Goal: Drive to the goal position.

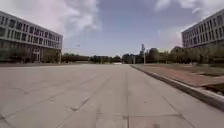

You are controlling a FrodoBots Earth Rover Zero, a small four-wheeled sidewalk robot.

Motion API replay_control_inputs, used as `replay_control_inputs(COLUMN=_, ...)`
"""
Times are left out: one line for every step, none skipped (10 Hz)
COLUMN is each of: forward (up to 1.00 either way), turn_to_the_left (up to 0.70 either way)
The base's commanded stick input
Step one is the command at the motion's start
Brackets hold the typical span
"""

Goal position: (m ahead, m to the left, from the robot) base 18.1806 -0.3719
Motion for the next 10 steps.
replay_control_inputs(forward=1.0, turn_to_the_left=0.0)
replay_control_inputs(forward=1.0, turn_to_the_left=0.0)
replay_control_inputs(forward=1.0, turn_to_the_left=0.0)
replay_control_inputs(forward=1.0, turn_to_the_left=0.0)
replay_control_inputs(forward=1.0, turn_to_the_left=0.0)
replay_control_inputs(forward=1.0, turn_to_the_left=-0.22)
replay_control_inputs(forward=1.0, turn_to_the_left=-0.27)
replay_control_inputs(forward=1.0, turn_to_the_left=-0.27)
replay_control_inputs(forward=1.0, turn_to_the_left=-0.27)
replay_control_inputs(forward=1.0, turn_to_the_left=-0.27)
